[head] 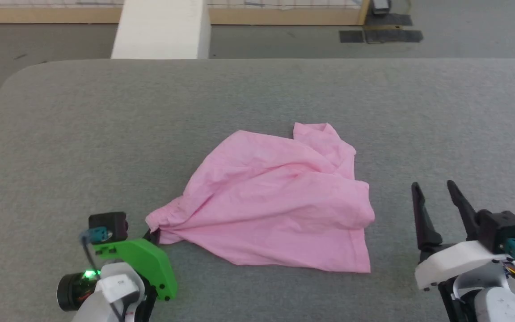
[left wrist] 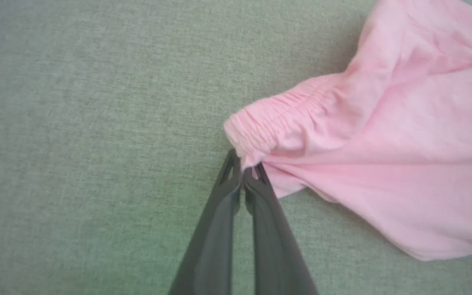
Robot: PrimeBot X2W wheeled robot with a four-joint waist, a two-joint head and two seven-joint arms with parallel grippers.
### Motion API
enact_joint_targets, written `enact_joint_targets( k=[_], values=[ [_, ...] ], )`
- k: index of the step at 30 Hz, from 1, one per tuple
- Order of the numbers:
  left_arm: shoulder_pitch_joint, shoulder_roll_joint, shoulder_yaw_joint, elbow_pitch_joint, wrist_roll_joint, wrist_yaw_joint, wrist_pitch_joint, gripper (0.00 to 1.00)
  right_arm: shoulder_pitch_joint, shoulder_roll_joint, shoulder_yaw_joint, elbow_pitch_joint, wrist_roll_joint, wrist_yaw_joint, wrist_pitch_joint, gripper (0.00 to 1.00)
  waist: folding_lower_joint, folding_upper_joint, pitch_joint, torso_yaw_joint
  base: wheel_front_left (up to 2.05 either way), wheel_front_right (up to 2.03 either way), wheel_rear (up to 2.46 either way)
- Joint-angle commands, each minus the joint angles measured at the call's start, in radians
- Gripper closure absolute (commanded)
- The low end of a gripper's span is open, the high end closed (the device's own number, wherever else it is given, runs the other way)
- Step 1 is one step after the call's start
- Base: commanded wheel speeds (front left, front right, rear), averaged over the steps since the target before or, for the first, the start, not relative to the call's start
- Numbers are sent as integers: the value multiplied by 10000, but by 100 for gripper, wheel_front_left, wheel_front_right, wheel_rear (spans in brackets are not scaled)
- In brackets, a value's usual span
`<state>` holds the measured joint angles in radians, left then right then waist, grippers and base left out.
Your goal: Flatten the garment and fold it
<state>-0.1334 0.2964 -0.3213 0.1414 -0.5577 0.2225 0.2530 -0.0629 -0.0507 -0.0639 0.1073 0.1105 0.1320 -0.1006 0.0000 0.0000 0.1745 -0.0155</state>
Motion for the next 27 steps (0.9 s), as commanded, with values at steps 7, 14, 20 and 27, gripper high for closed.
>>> enact_joint_targets(
  k=[7,14,20,27],
  values=[
    [618,-365,761,-1024,-664,97,-1222,0,-527,5,766,-73,-589,-13,649,0,0,0,69,714,0,0,0],
    [453,-877,1111,-727,-74,-272,-4386,0,-1120,5,589,844,-120,-13,3014,0,0,0,116,1236,0,0,0],
    [239,-1207,1239,-287,387,-555,-5080,0,-1185,5,447,917,943,-13,4536,0,0,0,132,1481,0,0,0],
    [234,-1453,1469,-47,701,-778,-5141,0,-1080,5,776,500,1142,-13,4611,100,0,0,59,1442,0,0,0]
  ],
)
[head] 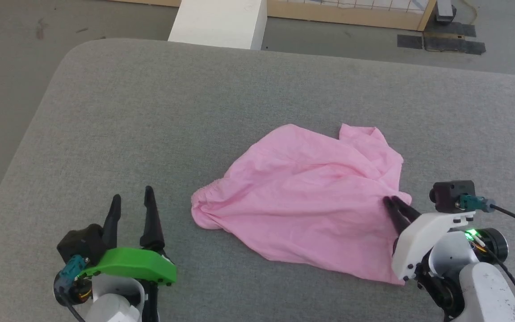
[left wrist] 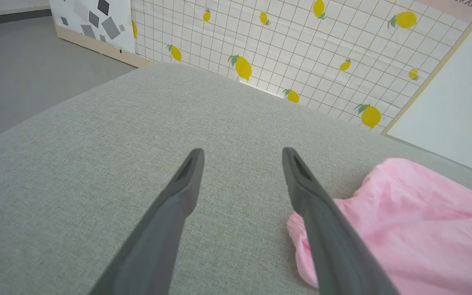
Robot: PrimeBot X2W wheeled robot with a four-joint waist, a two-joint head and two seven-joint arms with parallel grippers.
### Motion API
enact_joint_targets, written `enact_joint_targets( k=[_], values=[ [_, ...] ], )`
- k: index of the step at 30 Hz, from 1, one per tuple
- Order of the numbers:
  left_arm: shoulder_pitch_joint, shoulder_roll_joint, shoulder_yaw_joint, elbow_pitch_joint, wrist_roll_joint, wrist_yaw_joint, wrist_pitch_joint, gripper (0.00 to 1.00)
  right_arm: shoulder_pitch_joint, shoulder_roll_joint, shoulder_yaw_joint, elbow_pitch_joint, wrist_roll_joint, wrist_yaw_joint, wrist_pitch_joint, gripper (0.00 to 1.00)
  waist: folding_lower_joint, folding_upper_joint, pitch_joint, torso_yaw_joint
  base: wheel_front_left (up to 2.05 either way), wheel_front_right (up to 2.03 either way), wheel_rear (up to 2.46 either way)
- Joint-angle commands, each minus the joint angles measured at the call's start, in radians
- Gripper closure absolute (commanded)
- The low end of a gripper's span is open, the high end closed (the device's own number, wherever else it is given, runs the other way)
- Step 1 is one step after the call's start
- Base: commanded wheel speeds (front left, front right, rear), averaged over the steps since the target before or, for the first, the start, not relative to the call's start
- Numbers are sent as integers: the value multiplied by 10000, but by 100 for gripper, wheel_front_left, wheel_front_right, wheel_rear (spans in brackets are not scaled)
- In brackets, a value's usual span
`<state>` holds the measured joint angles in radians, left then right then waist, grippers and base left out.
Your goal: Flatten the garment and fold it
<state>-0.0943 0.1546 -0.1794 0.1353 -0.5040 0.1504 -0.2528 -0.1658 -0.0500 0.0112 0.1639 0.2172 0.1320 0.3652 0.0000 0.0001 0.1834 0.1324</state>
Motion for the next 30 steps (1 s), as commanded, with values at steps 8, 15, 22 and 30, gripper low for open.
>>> enact_joint_targets(
  k=[8,15,22,30],
  values=[
    [-116,-193,283,82,422,-283,-87,0,2,-3,-331,-132,194,-13,-110,72,0,-1,-191,-277,0,0,0],
    [-168,-270,303,187,531,-413,-88,0,127,-3,-764,34,1588,-13,178,0,0,-1,-91,-356,0,0,0],
    [-308,-316,291,295,579,-504,-89,0,-409,-3,-529,777,3483,-13,671,0,0,-1,74,-308,0,0,0],
    [-366,-377,241,340,599,-508,-89,0,-1084,-3,100,1112,3796,-13,634,89,0,-1,126,-127,0,0,0]
  ],
)
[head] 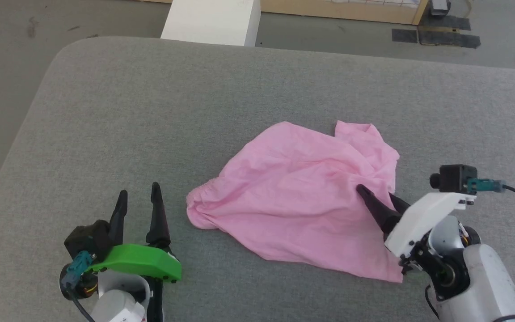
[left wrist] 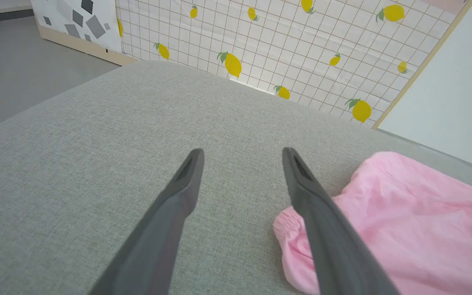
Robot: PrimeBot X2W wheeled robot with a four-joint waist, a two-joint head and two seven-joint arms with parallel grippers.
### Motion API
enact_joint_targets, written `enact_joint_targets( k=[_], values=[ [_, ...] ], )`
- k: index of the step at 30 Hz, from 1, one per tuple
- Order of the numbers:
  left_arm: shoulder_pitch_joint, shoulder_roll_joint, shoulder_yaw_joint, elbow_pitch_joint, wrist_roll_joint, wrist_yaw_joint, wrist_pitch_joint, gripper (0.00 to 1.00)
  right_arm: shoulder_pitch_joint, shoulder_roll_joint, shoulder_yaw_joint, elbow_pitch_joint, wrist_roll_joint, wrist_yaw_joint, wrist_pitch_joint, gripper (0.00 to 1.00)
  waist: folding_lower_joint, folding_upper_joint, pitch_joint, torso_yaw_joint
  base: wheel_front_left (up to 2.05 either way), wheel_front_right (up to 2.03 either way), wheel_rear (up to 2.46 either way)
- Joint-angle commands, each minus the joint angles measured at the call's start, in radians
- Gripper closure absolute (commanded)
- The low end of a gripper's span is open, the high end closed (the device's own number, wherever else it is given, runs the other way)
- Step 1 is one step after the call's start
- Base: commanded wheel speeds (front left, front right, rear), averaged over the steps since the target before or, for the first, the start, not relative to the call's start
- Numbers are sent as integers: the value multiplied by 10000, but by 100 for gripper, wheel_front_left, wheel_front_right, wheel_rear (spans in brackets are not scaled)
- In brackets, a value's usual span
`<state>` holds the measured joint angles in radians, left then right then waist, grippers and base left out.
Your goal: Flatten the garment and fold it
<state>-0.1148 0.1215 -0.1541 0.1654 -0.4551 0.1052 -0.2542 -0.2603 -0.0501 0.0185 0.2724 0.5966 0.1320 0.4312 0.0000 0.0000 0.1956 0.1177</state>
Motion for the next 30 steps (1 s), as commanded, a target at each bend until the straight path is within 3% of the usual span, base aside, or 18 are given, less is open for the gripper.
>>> enact_joint_targets(
  k=[1,10,14,19,22,26,27,28,29,30],
  values=[
    [-161,-48,-10,57,101,-62,-75,0,-171,-1,67,34,-30,-13,-35,100,0,0,0,32,0,0,0],
    [-63,-68,7,91,50,-8,-76,0,-81,-1,-357,-635,-941,-13,-454,100,0,0,-144,34,0,0,0],
    [-3,-50,3,62,26,26,-74,0,365,-1,-991,-2028,-1310,-13,-246,100,0,0,-242,-13,0,0,0],
    [-11,-1,16,-27,-11,31,-73,0,286,-206,-2477,-3386,-2615,-13,489,100,0,0,-82,-170,0,0,0],
    [-152,-20,-58,-105,0,13,-65,0,-479,-522,-3064,-2964,-3281,-13,798,100,0,0,185,-166,0,0,0],
    [-428,-91,-225,-99,28,-65,-64,0,-1685,-905,-3297,-1511,-4125,-13,685,100,0,0,588,-26,0,0,0],
    [-491,-111,-266,-68,37,-92,-65,0,-1958,-988,-3288,-1044,-4331,-13,565,91,0,0,691,19,0,0,0],
    [-538,-127,-290,-33,38,-116,-65,0,-2122,-1049,-3203,-655,-4467,-13,512,33,0,0,745,49,0,0,0],
    [-588,-149,-324,11,44,-147,-66,0,-2286,-1134,-3125,-229,-4642,-13,418,0,0,0,801,90,0,0,0],
    [-623,-168,-352,42,52,-167,-67,0,-2394,-1204,-3086,36,-4801,-13,265,0,0,0,833,124,0,0,0]
  ],
)
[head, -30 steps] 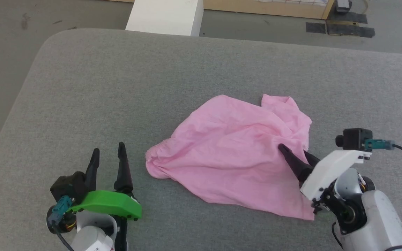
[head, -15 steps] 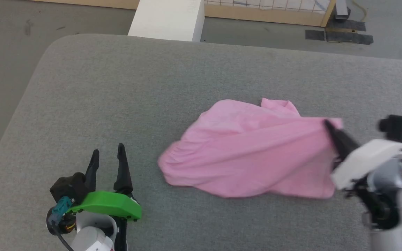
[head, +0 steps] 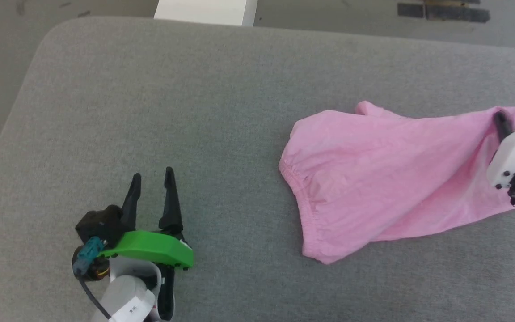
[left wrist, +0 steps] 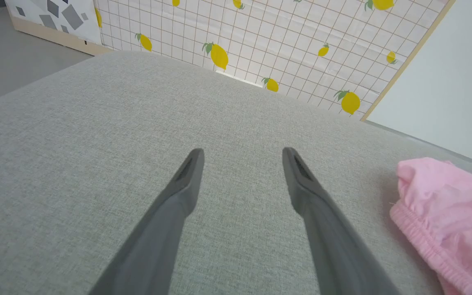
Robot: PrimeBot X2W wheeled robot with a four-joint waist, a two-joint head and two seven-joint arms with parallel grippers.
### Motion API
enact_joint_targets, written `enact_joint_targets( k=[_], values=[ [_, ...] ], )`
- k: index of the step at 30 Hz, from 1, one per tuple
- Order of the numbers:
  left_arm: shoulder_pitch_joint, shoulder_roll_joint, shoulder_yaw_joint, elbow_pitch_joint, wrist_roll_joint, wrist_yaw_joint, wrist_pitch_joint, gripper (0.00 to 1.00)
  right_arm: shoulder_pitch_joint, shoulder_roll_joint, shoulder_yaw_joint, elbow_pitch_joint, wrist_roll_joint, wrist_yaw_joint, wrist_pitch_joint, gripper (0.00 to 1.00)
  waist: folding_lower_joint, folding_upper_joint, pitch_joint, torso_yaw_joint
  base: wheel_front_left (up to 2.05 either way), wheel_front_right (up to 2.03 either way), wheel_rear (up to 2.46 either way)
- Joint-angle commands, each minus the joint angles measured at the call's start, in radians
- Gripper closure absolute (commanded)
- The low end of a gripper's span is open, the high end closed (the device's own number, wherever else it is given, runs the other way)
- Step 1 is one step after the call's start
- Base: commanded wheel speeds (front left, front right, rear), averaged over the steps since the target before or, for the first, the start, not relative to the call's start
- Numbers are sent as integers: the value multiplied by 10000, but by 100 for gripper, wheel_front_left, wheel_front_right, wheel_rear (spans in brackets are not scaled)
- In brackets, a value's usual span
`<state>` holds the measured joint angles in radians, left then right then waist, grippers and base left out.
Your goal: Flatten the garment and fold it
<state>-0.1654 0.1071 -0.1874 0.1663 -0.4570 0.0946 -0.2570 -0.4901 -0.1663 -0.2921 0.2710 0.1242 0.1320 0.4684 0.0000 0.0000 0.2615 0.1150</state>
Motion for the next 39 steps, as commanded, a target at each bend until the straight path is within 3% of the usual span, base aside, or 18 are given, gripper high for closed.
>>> enact_joint_targets(
  k=[1,7,11,17,26,35,37,39],
  values=[
    [-156,-48,-52,69,88,-82,-40,0,-188,-84,59,287,-242,-13,-360,0,0,0,198,184,0,0,0],
    [-356,-86,-214,69,290,-322,-44,0,330,74,-34,78,-1079,-13,-2433,0,0,0,-97,-13,0,0,0],
    [-476,-57,-568,-4,507,-550,-24,0,1326,518,-265,-1193,-1265,-13,-3618,0,0,0,-406,-393,0,0,0],
    [-1188,115,-1587,159,1168,-999,665,0,3236,1029,797,-2867,-993,-13,-4490,0,0,0,-589,-1201,0,0,0],
    [-2631,827,-2728,1270,1952,-1618,3236,0,3792,1153,2404,-2728,-172,-13,-4782,0,0,0,-53,-2390,0,0,0],
    [-3481,1621,-3018,1715,2104,-1806,5750,0,3385,1159,2743,-2272,386,-13,-5204,0,0,0,490,-3009,0,0,0],
    [-3598,1753,-3023,1606,2040,-1861,6006,100,3317,1159,2762,-2213,464,-13,-5274,0,0,0,574,-3074,0,0,0],
    [-3744,1910,-2968,1431,1922,-1924,6153,100,3243,1160,2788,-2189,534,-13,-5352,0,0,0,672,-3134,0,0,0]
  ],
)
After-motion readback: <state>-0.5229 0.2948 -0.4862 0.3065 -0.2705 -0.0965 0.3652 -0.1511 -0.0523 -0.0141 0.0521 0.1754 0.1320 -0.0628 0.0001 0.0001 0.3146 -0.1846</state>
